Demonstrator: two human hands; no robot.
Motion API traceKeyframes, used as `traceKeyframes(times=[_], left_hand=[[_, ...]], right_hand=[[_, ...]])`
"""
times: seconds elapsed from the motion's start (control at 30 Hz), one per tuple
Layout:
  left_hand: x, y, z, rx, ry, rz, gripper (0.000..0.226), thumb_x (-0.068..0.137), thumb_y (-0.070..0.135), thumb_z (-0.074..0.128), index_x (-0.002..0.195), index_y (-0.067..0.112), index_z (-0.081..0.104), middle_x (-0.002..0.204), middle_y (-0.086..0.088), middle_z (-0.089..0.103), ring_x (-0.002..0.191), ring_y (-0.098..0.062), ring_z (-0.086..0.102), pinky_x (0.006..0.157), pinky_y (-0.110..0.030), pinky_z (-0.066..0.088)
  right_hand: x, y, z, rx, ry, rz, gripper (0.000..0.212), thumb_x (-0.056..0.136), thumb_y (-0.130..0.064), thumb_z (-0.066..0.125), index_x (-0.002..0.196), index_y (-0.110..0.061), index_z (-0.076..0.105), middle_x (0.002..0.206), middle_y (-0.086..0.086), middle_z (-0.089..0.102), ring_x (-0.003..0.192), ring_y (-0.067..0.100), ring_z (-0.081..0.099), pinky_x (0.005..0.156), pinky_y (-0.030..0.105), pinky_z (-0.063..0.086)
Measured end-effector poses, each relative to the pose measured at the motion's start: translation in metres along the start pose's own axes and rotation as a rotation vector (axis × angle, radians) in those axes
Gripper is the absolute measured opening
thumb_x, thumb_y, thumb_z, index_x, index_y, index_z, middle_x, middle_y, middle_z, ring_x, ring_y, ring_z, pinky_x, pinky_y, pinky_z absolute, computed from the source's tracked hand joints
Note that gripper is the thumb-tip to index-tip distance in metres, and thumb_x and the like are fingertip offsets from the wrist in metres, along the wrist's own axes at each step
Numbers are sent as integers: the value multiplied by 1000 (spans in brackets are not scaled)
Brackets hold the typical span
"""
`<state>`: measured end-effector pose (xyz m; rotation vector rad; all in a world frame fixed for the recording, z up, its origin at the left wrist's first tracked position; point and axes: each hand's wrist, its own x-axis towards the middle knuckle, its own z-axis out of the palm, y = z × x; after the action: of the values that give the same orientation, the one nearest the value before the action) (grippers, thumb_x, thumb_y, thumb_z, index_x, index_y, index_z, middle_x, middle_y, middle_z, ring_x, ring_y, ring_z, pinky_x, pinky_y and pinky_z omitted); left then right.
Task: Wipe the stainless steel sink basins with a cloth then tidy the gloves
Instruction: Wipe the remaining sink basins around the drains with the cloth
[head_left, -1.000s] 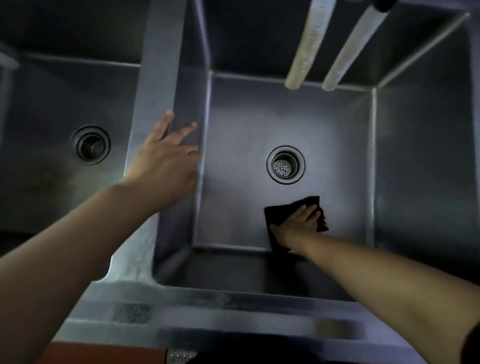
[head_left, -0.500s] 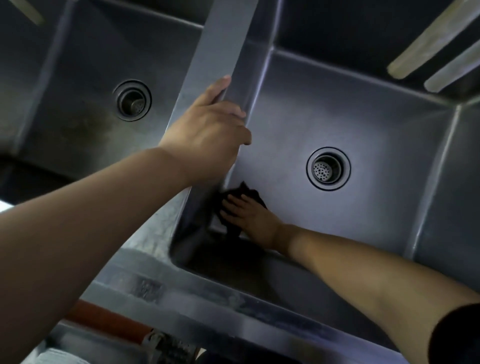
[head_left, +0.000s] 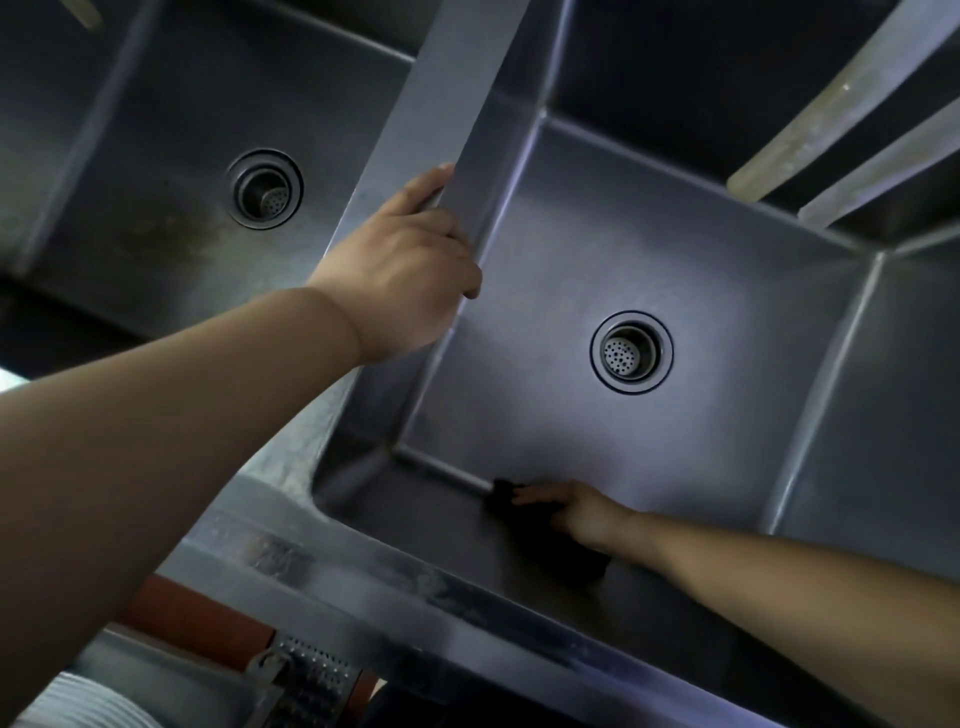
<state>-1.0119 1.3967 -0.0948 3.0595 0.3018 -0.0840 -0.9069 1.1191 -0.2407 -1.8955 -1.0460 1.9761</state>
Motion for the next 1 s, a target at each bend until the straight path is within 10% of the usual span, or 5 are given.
traceKeyframes(times=[0.13, 0.4, 0.67, 0.8, 1.0], left_hand=[[0, 0, 1, 1, 1, 1, 28, 75, 9, 51, 87, 18, 75, 79, 0, 71, 99, -23, 63, 119, -42, 7], [1, 2, -1, 22, -22, -10, 28, 76, 12, 50, 88, 20, 75, 79, 1, 71, 98, -22, 63, 119, -42, 7], [2, 3, 0, 38, -17, -12, 28, 78, 15, 48, 86, 21, 74, 75, 3, 69, 94, -23, 63, 118, -43, 9], [3, 2, 3, 42, -35, -18, 28, 80, 17, 47, 86, 22, 73, 74, 4, 68, 95, -22, 63, 119, -43, 9], [2, -1, 5, 35, -30, -24, 27, 80, 15, 46, 83, 21, 72, 74, 4, 66, 93, -23, 63, 119, -42, 8]], right_hand=[[7, -39, 9, 221, -57, 79, 47, 86, 17, 43, 129, 0, 54, 138, 15, 50, 102, 15, 54, 77, 3, 40], [-4, -68, 22, 275, -61, -58, 44, 92, 8, 44, 132, -10, 53, 135, 7, 55, 119, 17, 54, 84, 0, 37], [23, -8, -5, -831, 99, -615, 46, 93, -22, 56, 135, -5, 49, 147, 17, 36, 137, 42, 30, 112, 52, 29], [62, -6, 4, -1016, 125, -673, 52, 98, -37, 44, 145, -18, 35, 153, 7, 28, 142, 38, 16, 113, 55, 10], [125, -46, -56, -1112, 417, -663, 60, 90, -42, 52, 143, -15, 40, 150, 7, 37, 138, 39, 29, 112, 55, 21]])
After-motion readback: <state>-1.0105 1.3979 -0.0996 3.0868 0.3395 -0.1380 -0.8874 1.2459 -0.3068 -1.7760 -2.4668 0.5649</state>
